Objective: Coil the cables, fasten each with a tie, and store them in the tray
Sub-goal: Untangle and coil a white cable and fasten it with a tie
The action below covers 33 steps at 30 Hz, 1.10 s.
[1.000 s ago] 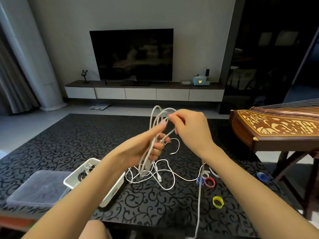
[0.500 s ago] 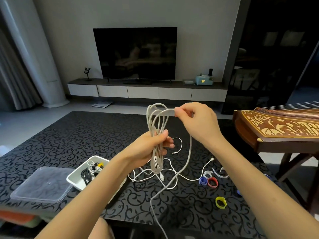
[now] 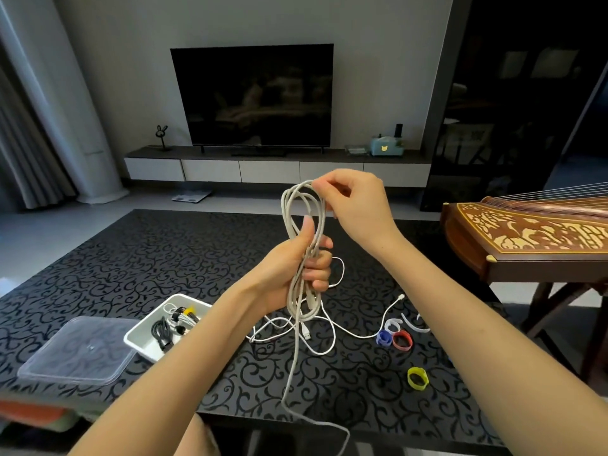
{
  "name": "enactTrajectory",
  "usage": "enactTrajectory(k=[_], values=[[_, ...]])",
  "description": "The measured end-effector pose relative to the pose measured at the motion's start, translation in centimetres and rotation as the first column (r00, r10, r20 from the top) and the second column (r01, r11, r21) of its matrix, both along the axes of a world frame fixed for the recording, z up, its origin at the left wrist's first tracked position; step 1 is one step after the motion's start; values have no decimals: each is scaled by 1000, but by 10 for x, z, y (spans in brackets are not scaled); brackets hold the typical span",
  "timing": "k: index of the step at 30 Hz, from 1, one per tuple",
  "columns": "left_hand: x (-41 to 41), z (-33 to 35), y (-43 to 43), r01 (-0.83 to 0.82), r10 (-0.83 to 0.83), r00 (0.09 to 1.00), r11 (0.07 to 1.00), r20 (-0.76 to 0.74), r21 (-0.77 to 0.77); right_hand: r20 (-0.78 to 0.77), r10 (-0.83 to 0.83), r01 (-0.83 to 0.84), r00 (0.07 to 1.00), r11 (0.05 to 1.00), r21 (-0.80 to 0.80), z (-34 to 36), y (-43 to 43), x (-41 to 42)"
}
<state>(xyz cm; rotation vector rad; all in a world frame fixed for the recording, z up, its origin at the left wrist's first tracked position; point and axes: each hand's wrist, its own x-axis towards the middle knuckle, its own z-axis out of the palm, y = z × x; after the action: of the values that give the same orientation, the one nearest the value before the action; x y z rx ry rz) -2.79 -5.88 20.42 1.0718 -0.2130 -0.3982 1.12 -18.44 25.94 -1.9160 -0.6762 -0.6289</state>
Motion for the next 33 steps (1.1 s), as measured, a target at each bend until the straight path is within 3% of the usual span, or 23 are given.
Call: enactTrajectory(k=[3, 6, 9, 11, 13, 16, 18, 19, 20, 22, 23, 24, 25, 26, 27, 28, 30, 33], values=[[5, -2, -7, -105, 100, 989, 994, 111, 42, -158, 66, -29, 985, 974, 226, -9, -2, 4], [16, 7, -8, -246, 250, 960, 968, 127, -48, -416, 180, -11, 891, 926, 377, -36, -3, -6], [29, 22, -6, -354, 374, 920, 921, 117, -163, -664, 380, -171, 644, 918, 359, -73, -4, -26], [37, 31, -5, -461, 482, 859, 875, 173, -150, -726, 524, -350, 445, 848, 398, -93, -6, -40], [42, 38, 0, -596, 590, 753, 799, 293, -79, -712, 588, -470, 384, 788, 398, -109, -12, -50], [46, 46, 22, -779, 691, 557, 626, 461, 3, -707, 466, -473, 532, 856, 208, -132, -35, -53], [47, 53, 46, -918, 658, 330, 391, 677, 67, -703, 317, -349, 637, 931, 104, -144, -56, -53], [49, 55, 60, -961, 553, 239, 251, 798, 114, -685, 266, -270, 678, 957, 104, -147, -64, -53], [51, 55, 71, -971, 388, 237, 114, 890, 209, -654, 235, -201, 719, 971, 128, -146, -70, -53], [51, 49, 82, -874, 45, 464, -138, 885, 465, -553, 214, -139, 806, 975, 175, -133, -72, -54], [50, 43, 80, -803, -42, 583, -179, 811, 568, -483, 206, -139, 851, 976, 170, -123, -70, -53], [47, 36, 74, -736, -59, 675, -122, 736, 665, -403, 185, -137, 896, 980, 146, -111, -67, -51], [40, 30, 66, -657, 1, 753, 53, 658, 752, -321, 147, -117, 936, 987, 112, -99, -62, -49], [34, 25, 57, -554, 121, 829, 305, 546, 775, -244, 95, -77, 965, 994, 81, -87, -58, -45], [30, 20, 51, -432, 214, 901, 538, 378, 724, -183, 34, -23, 983, 998, 59, -77, -54, -41], [27, 18, 45, -316, 230, 949, 692, 216, 649, -137, -31, 38, 990, 998, 45, -68, -51, -37], [21, 11, 38, -130, 140, 990, 814, 25, 566, -68, -140, 140, 988, 990, -8, -54, -47, -30], [13, 8, 27, 119, -85, 992, 899, -98, 421, 54, -213, 218, 976, 967, -131, -41, -42, -25]])
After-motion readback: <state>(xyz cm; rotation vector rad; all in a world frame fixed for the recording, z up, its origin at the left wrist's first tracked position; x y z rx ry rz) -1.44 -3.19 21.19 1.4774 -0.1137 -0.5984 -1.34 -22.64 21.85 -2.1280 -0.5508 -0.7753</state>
